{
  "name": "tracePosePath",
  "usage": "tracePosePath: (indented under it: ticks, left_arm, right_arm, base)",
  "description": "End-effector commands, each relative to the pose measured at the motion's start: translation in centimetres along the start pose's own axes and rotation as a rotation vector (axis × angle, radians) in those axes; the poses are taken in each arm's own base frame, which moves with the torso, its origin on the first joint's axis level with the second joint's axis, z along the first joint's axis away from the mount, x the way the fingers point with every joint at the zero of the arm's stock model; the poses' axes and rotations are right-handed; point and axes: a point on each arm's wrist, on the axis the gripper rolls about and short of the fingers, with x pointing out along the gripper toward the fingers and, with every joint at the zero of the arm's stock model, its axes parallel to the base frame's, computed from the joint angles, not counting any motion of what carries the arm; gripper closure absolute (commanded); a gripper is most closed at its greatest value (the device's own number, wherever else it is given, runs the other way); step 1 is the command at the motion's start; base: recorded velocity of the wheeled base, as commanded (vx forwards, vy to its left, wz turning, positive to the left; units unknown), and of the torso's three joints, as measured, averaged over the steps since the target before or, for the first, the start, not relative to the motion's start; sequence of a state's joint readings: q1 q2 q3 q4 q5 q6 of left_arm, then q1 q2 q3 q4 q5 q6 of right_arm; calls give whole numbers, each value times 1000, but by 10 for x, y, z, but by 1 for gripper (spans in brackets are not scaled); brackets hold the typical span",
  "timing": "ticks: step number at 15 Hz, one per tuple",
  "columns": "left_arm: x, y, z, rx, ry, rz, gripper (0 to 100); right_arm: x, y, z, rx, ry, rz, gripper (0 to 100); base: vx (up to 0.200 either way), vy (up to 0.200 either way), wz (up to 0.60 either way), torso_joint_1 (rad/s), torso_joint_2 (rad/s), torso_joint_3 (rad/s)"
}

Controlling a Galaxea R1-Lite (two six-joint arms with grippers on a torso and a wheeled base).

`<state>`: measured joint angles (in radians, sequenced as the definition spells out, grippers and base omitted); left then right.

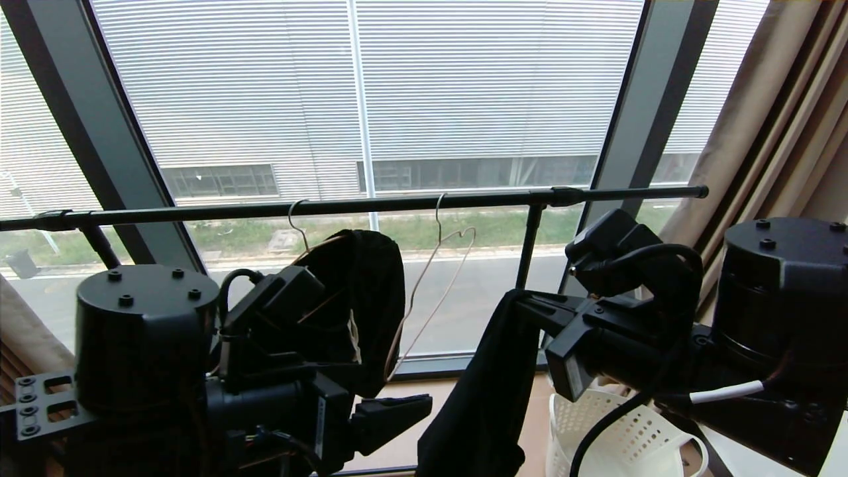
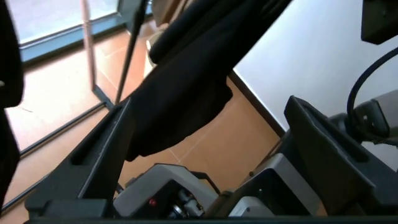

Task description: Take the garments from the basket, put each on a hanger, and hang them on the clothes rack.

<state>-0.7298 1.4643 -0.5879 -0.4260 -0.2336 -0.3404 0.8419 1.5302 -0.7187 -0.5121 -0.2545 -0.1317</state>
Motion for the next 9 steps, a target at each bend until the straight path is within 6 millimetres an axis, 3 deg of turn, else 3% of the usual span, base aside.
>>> tracePosePath:
  ticks: [1,3,9]
  left_arm:
    - [20,-5,-1,9,45,-13,0]
    - [35,-14,5,-23,-3,-43,0]
    - [79,-14,4,-16,7,-58,0]
  right_arm:
    - [1,1,0,-2,5,-20,100]
    - [5,5,-2,-13,29,-109,100]
    - [-1,8,0,-10,15,-97,100]
  base:
    - [0,0,0,0,0,0]
    - [0,0,0,0,0,0]
    - [0,0,0,0,0,0]
